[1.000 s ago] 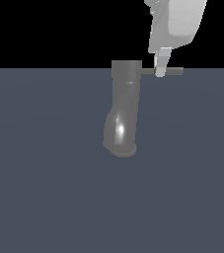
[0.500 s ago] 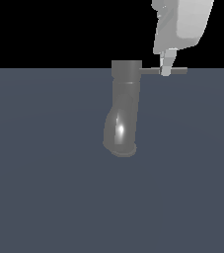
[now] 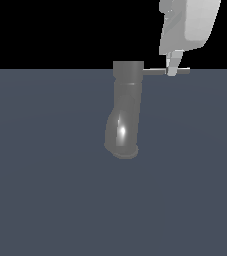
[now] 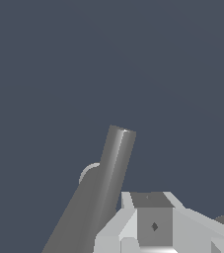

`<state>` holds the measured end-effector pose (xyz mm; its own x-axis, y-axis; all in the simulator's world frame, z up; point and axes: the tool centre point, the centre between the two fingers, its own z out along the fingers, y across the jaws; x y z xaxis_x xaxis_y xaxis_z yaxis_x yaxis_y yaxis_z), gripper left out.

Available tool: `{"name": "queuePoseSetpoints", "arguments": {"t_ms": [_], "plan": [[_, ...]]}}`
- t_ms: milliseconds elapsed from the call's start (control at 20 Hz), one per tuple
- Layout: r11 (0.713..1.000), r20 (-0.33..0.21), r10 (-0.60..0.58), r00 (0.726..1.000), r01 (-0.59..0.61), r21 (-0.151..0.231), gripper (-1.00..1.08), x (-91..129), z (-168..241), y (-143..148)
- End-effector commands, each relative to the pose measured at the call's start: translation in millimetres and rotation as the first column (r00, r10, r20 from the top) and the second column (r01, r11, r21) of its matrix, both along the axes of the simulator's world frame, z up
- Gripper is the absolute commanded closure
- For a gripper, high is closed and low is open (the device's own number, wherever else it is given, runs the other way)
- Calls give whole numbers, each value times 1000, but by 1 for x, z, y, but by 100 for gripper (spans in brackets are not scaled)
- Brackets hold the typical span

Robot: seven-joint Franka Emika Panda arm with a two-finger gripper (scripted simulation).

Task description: Turn on the faucet by rotating a designated handle.

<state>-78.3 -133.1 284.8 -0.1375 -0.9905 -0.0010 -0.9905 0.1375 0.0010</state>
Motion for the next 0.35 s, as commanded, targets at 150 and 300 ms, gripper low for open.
{"name": "queuePoseSetpoints", "arguments": {"t_ms": [150,300], "plan": [[1000,1,-31,1000,31,-1,108,4,0,-25],[999,1,-32,999,32,-1,108,7,0,-29]]}}
